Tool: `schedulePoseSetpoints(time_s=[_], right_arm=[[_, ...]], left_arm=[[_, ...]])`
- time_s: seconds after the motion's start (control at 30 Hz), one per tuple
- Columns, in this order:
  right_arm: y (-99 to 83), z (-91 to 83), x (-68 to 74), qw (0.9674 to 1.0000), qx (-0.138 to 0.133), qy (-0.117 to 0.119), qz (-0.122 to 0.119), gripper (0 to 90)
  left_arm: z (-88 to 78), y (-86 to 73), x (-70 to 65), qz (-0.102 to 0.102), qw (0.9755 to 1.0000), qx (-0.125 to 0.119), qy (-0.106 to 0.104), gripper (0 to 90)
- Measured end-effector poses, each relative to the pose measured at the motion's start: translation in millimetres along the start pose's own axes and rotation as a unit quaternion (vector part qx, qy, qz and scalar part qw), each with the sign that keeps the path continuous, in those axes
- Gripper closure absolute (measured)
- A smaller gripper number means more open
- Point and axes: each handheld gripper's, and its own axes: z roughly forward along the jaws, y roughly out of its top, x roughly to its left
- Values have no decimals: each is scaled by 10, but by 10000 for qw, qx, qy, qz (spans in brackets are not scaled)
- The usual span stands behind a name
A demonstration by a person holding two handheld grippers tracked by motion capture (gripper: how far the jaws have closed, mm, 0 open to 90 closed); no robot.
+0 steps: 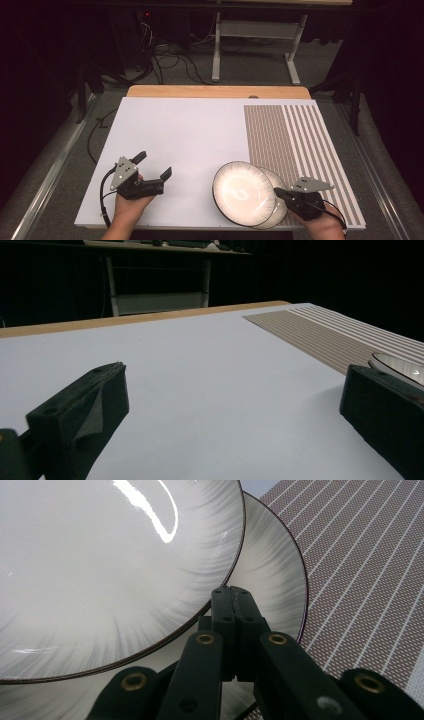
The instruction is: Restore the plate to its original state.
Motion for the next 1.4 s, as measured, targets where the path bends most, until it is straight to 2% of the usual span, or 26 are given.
schedulePoseSetpoints(time_s=[0.1, 0.3, 1.0, 1.4], right_arm=[[0, -1, 1, 10000, 1, 1, -8, 900], [2, 0, -1, 10000, 4, 2, -13, 900], [4, -3, 0, 10000, 16, 4, -27, 900], [4, -8, -2, 10000, 35, 13, -14, 900]], left_arm=[[-3, 6, -5, -56, 10000, -14, -39, 1], [-28, 21, -6, -8, 10000, -55, 5, 1], [-24, 31, -44, 119, 9999, -82, -84, 1], [-31, 33, -35, 96, 9999, -97, -102, 1]])
